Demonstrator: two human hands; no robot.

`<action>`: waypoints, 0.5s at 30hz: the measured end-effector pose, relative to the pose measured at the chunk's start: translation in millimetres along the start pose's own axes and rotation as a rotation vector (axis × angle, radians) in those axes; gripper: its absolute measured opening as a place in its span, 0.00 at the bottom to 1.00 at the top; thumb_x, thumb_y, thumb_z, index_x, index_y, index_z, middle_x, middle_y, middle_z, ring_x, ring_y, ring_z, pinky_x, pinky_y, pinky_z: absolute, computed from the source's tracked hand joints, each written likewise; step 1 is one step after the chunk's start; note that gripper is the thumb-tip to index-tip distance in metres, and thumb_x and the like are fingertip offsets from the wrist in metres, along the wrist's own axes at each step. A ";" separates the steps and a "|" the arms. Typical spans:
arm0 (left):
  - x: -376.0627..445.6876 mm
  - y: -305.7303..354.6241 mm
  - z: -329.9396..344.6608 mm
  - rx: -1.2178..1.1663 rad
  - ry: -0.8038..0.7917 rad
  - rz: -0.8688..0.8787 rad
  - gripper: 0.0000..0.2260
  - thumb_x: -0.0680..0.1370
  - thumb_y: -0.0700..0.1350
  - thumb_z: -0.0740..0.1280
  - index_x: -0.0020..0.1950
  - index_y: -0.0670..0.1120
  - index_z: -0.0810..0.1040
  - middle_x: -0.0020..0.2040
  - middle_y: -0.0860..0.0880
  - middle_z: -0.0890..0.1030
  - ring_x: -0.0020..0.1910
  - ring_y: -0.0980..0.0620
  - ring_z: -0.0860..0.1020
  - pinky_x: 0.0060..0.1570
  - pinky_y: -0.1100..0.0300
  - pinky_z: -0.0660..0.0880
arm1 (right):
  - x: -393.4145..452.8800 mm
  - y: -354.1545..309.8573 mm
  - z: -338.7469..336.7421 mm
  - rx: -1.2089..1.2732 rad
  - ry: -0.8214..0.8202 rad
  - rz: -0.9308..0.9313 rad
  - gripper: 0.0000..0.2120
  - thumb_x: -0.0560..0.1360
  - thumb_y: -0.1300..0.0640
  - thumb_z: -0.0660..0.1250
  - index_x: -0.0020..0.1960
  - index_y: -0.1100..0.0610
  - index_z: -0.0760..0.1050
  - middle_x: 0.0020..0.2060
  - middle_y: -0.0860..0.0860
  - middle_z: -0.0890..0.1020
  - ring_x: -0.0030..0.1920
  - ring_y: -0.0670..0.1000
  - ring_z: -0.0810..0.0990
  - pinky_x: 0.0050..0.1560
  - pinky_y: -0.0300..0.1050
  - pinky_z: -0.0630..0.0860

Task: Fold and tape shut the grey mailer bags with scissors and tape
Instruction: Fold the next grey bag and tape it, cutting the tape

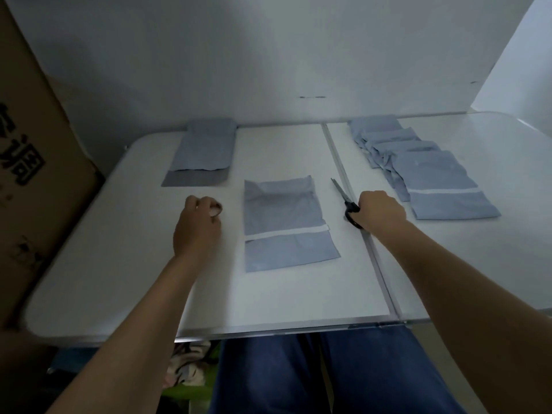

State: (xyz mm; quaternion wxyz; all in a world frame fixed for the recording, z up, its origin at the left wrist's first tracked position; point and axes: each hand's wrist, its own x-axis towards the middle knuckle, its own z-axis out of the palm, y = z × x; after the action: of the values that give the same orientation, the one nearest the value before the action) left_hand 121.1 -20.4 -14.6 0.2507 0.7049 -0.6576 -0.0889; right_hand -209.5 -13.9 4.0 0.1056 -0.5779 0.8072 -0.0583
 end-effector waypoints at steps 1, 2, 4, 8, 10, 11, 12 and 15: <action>-0.6 2.9 0.3 -0.037 0.016 0.030 0.14 0.78 0.38 0.61 0.63 0.45 0.74 0.62 0.46 0.70 0.51 0.46 0.75 0.45 0.56 0.71 | 3.1 1.9 1.0 0.063 -0.031 -0.007 0.15 0.74 0.48 0.69 0.42 0.60 0.73 0.47 0.58 0.80 0.44 0.57 0.78 0.40 0.45 0.74; -0.9 6.8 0.7 -0.071 0.021 0.074 0.15 0.78 0.37 0.61 0.64 0.45 0.74 0.62 0.46 0.70 0.53 0.46 0.76 0.48 0.56 0.71 | 5.6 4.3 1.8 0.125 -0.063 -0.016 0.17 0.73 0.48 0.71 0.50 0.62 0.76 0.50 0.59 0.80 0.47 0.58 0.79 0.44 0.47 0.76; -2.5 16.6 3.9 -0.093 -0.025 0.193 0.15 0.78 0.36 0.61 0.64 0.45 0.75 0.61 0.46 0.73 0.56 0.47 0.75 0.54 0.59 0.70 | 7.5 7.3 0.6 0.202 -0.076 -0.048 0.24 0.73 0.50 0.72 0.62 0.64 0.75 0.55 0.60 0.79 0.54 0.58 0.79 0.53 0.50 0.76; -16.3 43.3 17.8 -0.121 -0.168 0.400 0.13 0.79 0.38 0.61 0.61 0.44 0.79 0.60 0.48 0.77 0.57 0.50 0.75 0.53 0.67 0.65 | -14.1 -1.8 8.7 0.282 0.238 -0.219 0.15 0.78 0.59 0.64 0.64 0.60 0.74 0.56 0.59 0.75 0.53 0.59 0.78 0.54 0.51 0.74; -26.3 54.7 25.1 -0.096 -0.218 0.487 0.14 0.78 0.38 0.62 0.62 0.44 0.79 0.61 0.47 0.79 0.58 0.48 0.76 0.56 0.64 0.68 | -38.2 -17.1 20.6 0.317 0.294 -0.435 0.14 0.77 0.65 0.61 0.61 0.62 0.77 0.53 0.59 0.78 0.51 0.59 0.79 0.54 0.50 0.74; -31.3 58.3 29.1 -0.090 -0.239 0.531 0.14 0.78 0.38 0.62 0.62 0.44 0.79 0.61 0.46 0.79 0.58 0.46 0.77 0.57 0.60 0.71 | -49.5 -25.1 29.0 0.316 0.273 -0.544 0.14 0.76 0.67 0.61 0.61 0.62 0.77 0.54 0.60 0.79 0.53 0.60 0.79 0.56 0.51 0.74; -36.9 61.5 32.3 -0.092 -0.256 0.564 0.14 0.78 0.39 0.62 0.62 0.44 0.79 0.60 0.46 0.80 0.58 0.45 0.78 0.57 0.57 0.73 | -59.6 -32.4 37.3 0.300 0.243 -0.617 0.16 0.76 0.67 0.61 0.62 0.63 0.76 0.56 0.59 0.79 0.55 0.60 0.78 0.59 0.52 0.73; -52.7 63.2 38.1 -0.072 -0.281 0.609 0.15 0.79 0.40 0.60 0.65 0.45 0.77 0.64 0.48 0.78 0.60 0.48 0.77 0.57 0.58 0.72 | -80.2 -47.3 58.1 0.264 0.173 -0.666 0.21 0.77 0.66 0.59 0.70 0.62 0.70 0.65 0.57 0.75 0.66 0.56 0.73 0.69 0.49 0.67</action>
State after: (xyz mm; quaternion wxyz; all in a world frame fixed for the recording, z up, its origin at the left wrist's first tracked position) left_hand 41.7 21.2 -28.4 0.1974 0.4474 -0.8626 -0.1295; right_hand -127.3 48.1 -34.0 0.0859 -0.7834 0.5661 -0.2419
